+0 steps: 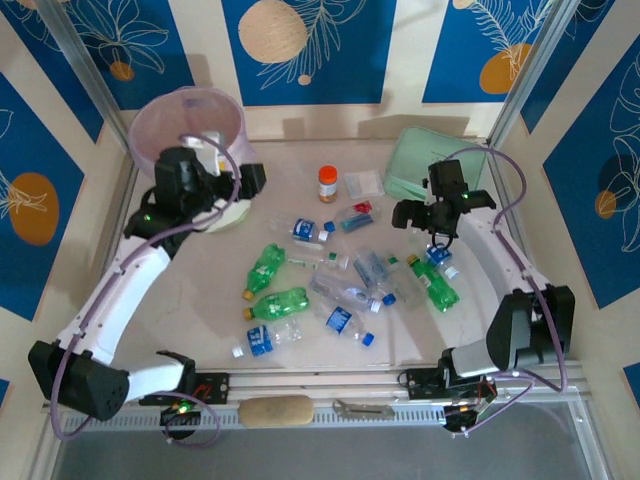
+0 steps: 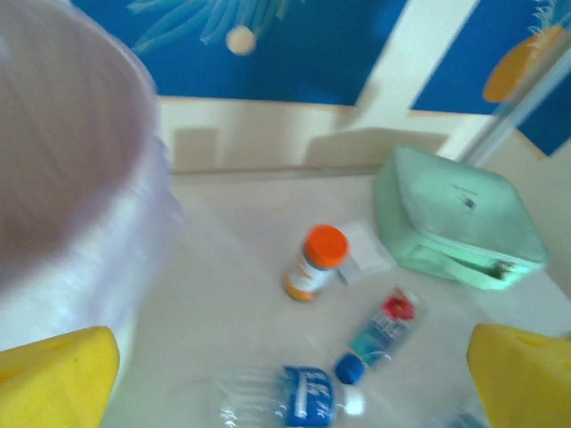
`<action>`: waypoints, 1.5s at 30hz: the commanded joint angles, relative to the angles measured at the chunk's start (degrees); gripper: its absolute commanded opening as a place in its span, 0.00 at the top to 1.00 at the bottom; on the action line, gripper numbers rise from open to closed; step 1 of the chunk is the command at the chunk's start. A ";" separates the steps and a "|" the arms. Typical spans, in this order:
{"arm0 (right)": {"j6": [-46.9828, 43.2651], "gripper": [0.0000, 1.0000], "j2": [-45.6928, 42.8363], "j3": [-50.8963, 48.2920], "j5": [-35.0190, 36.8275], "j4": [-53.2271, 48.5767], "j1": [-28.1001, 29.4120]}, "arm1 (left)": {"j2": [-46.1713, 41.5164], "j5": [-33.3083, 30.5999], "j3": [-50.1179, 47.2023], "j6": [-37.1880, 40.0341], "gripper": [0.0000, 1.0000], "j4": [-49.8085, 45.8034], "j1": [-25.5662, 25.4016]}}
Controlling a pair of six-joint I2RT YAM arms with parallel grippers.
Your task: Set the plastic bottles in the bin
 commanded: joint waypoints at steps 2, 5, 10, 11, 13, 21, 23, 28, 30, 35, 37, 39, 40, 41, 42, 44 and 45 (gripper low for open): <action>-3.78 0.00 4.44 1.82 7.17 -4.96 -0.17 | -2.44 2.93 -11.47 -10.63 0.00 13.17 -3.40; -4.42 0.01 7.14 2.61 7.69 -5.33 0.10 | -0.69 4.74 -17.00 -13.90 0.00 17.22 -5.52; -6.47 0.01 11.57 3.62 10.42 -5.82 0.65 | 5.45 7.12 -18.74 -16.72 0.00 20.40 -8.92; -6.95 0.02 12.53 3.75 10.86 -6.08 0.57 | 6.61 8.22 -18.88 -17.50 0.00 21.92 -9.49; -7.47 0.03 14.98 4.36 11.29 -7.15 0.08 | 9.11 9.59 -18.68 -19.11 0.00 24.33 -11.05; -8.18 0.07 20.97 5.53 14.50 -7.48 0.10 | 13.12 10.96 -18.04 -19.39 0.00 26.83 -13.71; -8.63 0.07 21.81 5.88 15.60 -6.92 0.07 | 13.12 10.98 -18.22 -18.86 0.00 26.51 -13.67; -9.57 0.10 24.59 6.99 17.13 -5.56 0.06 | 11.97 10.19 -18.43 -17.12 0.00 24.48 -13.72; -9.87 0.11 25.56 7.26 17.68 -4.83 0.23 | 11.15 9.50 -18.98 -16.80 0.00 24.24 -13.71; -11.58 0.12 27.88 7.62 19.79 -2.89 0.95 | 9.37 7.69 -19.54 -15.55 0.00 22.21 -13.69; -11.99 0.12 28.99 7.65 20.48 -2.29 1.14 | 9.26 7.28 -19.45 -15.29 0.00 21.74 -13.69; -12.24 0.12 29.48 7.52 21.09 -1.74 1.17 | 9.22 6.98 -19.29 -15.22 0.00 21.64 -13.71; -12.42 0.14 29.75 7.41 21.35 -1.44 1.32 | 9.30 6.81 -19.15 -15.29 0.00 21.64 -13.71; -12.59 0.14 29.82 7.27 21.63 -1.11 1.36 | 9.47 6.71 -19.02 -15.41 0.00 21.73 -13.71; -12.70 0.15 30.00 7.11 22.00 -0.72 1.56 | 9.64 6.62 -18.86 -15.60 0.00 21.73 -13.71; -12.97 0.20 30.07 6.91 22.51 -0.25 1.74 | 10.08 6.54 -18.58 -15.82 0.00 21.82 -13.71; -13.16 0.23 30.05 6.73 22.78 0.08 1.87 | 10.28 6.53 -18.42 -15.95 0.00 21.82 -13.71</action>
